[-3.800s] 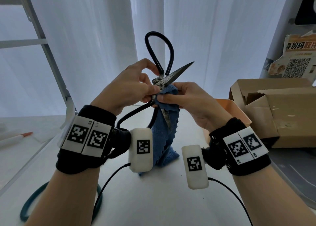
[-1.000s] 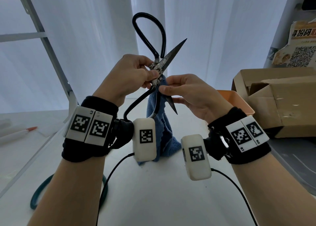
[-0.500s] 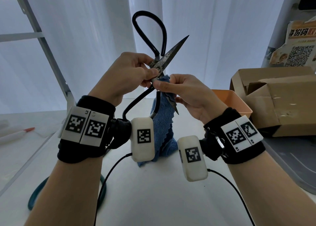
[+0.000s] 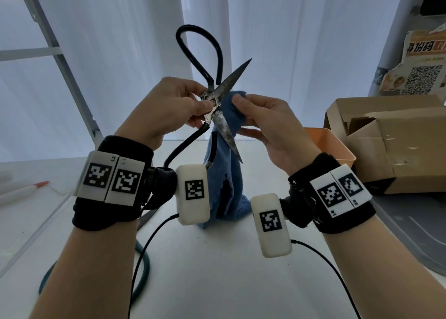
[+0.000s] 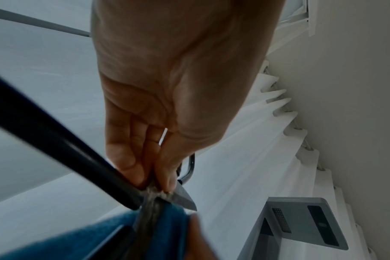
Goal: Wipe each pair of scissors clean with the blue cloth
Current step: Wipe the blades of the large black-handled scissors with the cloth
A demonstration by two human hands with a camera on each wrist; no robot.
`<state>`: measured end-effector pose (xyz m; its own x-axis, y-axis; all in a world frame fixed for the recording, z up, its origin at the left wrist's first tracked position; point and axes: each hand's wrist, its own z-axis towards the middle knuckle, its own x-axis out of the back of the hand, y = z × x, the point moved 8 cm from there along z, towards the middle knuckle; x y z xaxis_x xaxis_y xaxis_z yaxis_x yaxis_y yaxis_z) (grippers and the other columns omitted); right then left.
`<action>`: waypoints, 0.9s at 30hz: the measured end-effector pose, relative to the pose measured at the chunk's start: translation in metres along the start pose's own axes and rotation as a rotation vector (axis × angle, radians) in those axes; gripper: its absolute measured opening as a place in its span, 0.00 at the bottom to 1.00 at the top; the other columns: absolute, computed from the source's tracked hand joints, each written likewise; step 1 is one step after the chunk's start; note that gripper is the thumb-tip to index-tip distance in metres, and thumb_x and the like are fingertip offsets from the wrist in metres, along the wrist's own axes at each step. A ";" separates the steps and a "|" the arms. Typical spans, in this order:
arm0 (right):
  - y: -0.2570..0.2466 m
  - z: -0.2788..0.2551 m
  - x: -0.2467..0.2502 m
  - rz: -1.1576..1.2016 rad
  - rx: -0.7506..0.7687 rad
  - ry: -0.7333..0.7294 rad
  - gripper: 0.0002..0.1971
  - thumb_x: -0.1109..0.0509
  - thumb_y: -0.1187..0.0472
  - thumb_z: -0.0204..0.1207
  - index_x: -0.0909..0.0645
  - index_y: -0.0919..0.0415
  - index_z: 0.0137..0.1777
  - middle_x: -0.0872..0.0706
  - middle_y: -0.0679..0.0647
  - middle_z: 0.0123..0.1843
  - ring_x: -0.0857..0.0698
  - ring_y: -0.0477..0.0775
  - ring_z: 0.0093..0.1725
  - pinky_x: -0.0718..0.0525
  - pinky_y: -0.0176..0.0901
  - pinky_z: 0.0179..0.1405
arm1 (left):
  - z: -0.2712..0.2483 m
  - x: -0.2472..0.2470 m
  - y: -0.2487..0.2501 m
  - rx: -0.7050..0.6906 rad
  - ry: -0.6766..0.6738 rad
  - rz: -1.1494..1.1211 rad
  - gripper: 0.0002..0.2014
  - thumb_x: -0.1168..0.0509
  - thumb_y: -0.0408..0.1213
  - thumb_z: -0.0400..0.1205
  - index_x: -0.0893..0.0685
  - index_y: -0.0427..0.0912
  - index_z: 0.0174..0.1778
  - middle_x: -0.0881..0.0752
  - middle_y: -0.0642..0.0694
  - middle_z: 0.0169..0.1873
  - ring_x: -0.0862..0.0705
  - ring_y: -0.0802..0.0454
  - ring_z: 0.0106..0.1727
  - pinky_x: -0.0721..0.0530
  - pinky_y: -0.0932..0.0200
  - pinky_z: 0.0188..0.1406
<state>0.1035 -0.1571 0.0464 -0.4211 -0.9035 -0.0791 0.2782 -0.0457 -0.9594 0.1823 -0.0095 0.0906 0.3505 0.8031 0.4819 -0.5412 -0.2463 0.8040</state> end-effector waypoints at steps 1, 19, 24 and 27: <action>0.000 -0.001 -0.002 -0.008 -0.020 -0.024 0.15 0.30 0.52 0.83 0.11 0.65 0.53 0.07 0.55 0.44 0.08 0.49 0.42 0.11 0.40 0.43 | 0.000 0.001 -0.001 0.000 0.009 0.003 0.06 0.29 0.31 0.83 0.11 0.42 0.53 0.15 0.49 0.29 0.16 0.57 0.28 0.15 0.63 0.39; 0.002 0.001 -0.008 -0.110 -0.038 -0.215 0.01 0.25 0.68 0.77 0.14 0.64 0.47 0.10 0.59 0.48 0.11 0.51 0.47 0.11 0.39 0.50 | 0.000 -0.003 0.009 -0.051 0.062 -0.050 0.04 0.30 0.31 0.82 0.12 0.42 0.50 0.15 0.48 0.29 0.17 0.56 0.28 0.13 0.58 0.44; 0.002 0.001 -0.005 -0.067 -0.020 -0.171 0.01 0.26 0.68 0.78 0.14 0.66 0.47 0.11 0.59 0.46 0.11 0.50 0.44 0.13 0.35 0.44 | -0.002 -0.014 0.011 -0.040 -0.029 0.000 0.04 0.29 0.32 0.83 0.12 0.46 0.46 0.16 0.54 0.23 0.15 0.55 0.29 0.12 0.54 0.46; 0.003 0.000 -0.009 -0.069 -0.032 -0.188 0.01 0.26 0.67 0.79 0.15 0.64 0.46 0.11 0.57 0.44 0.11 0.47 0.41 0.15 0.33 0.40 | -0.001 -0.011 0.010 -0.041 -0.001 -0.002 0.03 0.29 0.31 0.82 0.12 0.44 0.47 0.17 0.55 0.21 0.16 0.55 0.28 0.12 0.56 0.44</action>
<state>0.1076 -0.1494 0.0443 -0.2686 -0.9626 0.0366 0.2258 -0.0998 -0.9691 0.1726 -0.0201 0.0930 0.3527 0.8027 0.4809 -0.5714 -0.2223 0.7900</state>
